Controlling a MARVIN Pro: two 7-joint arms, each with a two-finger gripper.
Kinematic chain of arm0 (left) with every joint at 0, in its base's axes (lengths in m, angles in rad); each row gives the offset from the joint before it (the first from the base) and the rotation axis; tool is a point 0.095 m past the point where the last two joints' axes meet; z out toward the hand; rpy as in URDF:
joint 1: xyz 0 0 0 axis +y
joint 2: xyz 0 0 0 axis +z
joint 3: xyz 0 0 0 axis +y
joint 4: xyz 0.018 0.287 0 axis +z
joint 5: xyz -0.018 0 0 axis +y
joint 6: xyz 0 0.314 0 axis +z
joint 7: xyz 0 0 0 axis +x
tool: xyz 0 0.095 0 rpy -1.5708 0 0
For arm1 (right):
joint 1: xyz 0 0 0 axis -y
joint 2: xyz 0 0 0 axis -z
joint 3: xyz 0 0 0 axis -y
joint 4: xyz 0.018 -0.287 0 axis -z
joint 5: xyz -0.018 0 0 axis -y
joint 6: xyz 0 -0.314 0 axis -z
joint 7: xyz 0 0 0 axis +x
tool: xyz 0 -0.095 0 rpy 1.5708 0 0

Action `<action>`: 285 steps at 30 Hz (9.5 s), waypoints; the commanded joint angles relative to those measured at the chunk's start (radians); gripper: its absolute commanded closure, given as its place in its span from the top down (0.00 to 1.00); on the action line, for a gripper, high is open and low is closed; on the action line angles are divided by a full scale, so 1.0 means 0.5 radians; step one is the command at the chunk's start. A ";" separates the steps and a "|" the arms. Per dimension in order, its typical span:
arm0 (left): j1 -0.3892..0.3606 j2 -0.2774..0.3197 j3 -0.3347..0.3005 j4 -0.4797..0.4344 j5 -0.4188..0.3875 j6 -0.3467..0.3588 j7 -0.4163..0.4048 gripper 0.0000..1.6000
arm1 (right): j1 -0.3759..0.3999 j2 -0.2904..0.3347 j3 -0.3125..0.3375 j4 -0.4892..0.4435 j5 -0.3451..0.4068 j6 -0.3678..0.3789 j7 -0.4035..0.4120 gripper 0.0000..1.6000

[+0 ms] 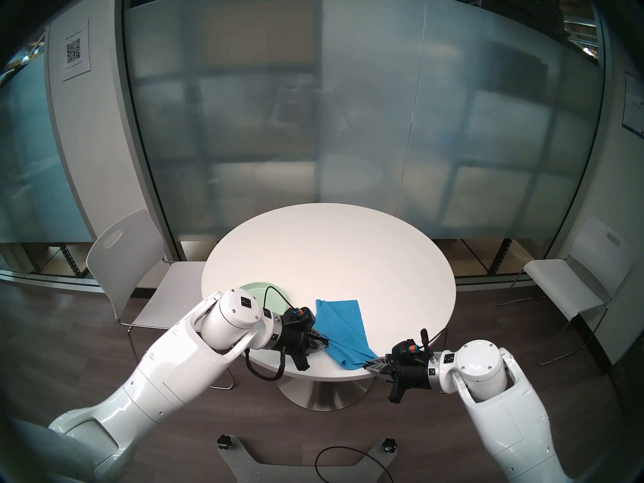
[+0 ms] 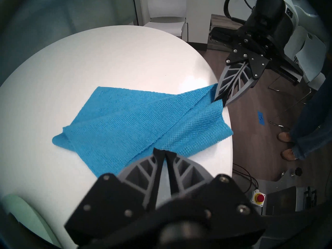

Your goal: Fold the napkin in half twice and place it beside the plate

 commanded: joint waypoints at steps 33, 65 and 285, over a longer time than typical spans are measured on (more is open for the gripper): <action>0.108 0.024 -0.222 0.042 -0.125 0.053 0.129 0.41 | 0.184 -0.119 0.176 -0.134 0.489 0.554 0.363 0.00; 0.136 0.032 -0.255 0.077 -0.163 0.028 0.171 0.41 | 0.713 -0.210 0.308 -0.169 0.912 1.111 0.216 0.00; -0.004 0.319 0.006 -0.064 -0.067 -0.025 -0.404 0.38 | 0.360 0.063 -0.333 -0.050 0.760 1.288 -0.009 0.46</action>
